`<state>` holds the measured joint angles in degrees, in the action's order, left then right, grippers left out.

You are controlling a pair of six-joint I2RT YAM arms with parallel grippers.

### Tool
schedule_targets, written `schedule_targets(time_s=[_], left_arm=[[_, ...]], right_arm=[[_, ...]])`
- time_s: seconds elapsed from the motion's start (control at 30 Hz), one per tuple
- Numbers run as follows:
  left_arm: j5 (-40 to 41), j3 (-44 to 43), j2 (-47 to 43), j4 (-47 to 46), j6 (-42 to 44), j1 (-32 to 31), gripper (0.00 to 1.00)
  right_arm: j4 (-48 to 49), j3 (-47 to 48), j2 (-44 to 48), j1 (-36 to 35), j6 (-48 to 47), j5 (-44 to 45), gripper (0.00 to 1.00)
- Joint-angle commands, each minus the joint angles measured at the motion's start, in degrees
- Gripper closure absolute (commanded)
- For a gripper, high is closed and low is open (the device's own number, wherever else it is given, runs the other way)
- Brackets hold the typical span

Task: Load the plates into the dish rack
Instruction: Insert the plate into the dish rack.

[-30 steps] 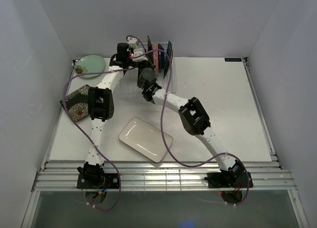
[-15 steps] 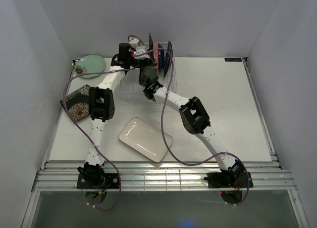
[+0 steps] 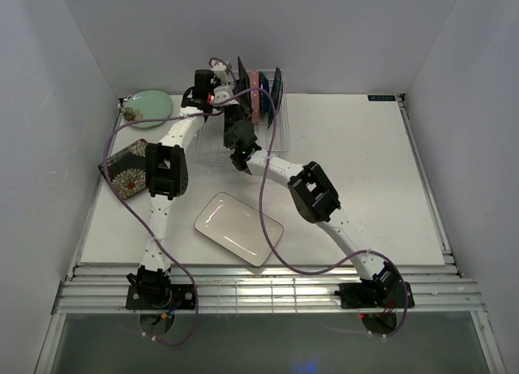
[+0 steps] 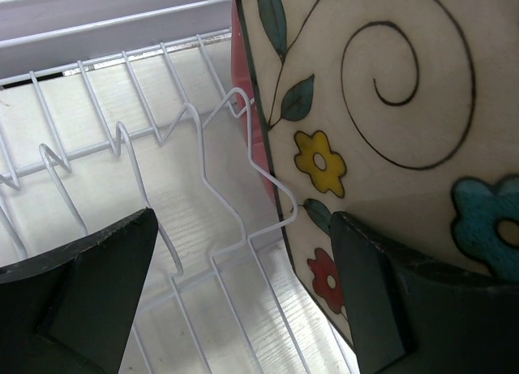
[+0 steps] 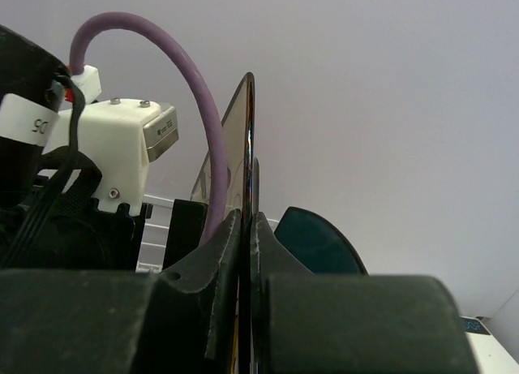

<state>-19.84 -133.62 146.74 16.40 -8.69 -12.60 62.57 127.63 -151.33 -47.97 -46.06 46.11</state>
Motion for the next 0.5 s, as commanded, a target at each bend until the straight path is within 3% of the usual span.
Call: schedule_targets(time_s=[0.0, 0.27, 0.47], left_arm=[[-1.4, -2.3, -1.5, 0.0, 0.7, -2.6, 0.02], [-1.0, -3.7, -0.7, 0.0, 0.3, -3.1, 0.02], [-0.5, -5.0, 0.6, -0.3, 0.2, -3.3, 0.02]], right_arm=[[18.0, 2.0, 3.1, -2.3, -3.8, -7.8, 0.92], [24.0, 0.9, 1.4, -2.4, -7.7, -9.0, 0.92], [24.5, 1.4, 0.0, -1.8, -5.6, -10.0, 0.92]])
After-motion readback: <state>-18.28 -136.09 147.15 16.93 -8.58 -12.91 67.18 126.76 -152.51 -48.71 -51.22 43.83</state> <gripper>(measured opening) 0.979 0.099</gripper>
